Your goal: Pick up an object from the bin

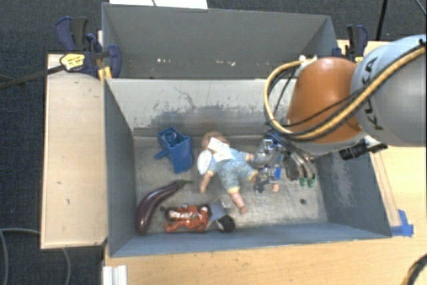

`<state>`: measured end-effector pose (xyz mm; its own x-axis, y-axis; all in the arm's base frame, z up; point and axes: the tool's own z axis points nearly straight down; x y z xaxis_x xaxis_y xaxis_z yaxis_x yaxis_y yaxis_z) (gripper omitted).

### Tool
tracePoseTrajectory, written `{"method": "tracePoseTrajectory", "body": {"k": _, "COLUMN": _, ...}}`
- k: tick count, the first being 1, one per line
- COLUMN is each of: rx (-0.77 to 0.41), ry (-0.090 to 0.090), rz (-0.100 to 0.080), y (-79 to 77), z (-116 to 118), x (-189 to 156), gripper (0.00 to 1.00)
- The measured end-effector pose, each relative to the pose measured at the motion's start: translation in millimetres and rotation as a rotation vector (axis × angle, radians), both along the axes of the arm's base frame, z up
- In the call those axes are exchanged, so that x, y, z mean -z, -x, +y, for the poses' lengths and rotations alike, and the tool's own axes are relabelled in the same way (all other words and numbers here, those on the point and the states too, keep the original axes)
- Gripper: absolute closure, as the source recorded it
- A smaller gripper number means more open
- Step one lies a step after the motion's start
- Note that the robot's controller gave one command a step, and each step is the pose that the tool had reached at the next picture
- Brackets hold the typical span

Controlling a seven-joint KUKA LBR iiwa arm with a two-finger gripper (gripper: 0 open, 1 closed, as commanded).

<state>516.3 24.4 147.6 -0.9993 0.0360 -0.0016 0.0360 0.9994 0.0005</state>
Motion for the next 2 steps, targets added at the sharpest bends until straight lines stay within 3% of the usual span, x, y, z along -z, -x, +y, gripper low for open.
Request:
{"method": "tracePoseTrajectory", "body": {"k": 1, "rx": 0.000, "ry": 0.000, "rz": 0.000, "y": 0.0, "z": 0.0, "x": 0.0, "gripper": 0.00}}
{"method": "tracePoseTrajectory", "body": {"k": 2, "rx": 0.000, "ry": 0.000, "rz": 0.000, "y": 0.0, "z": 0.0, "x": 0.0, "gripper": 0.00}}
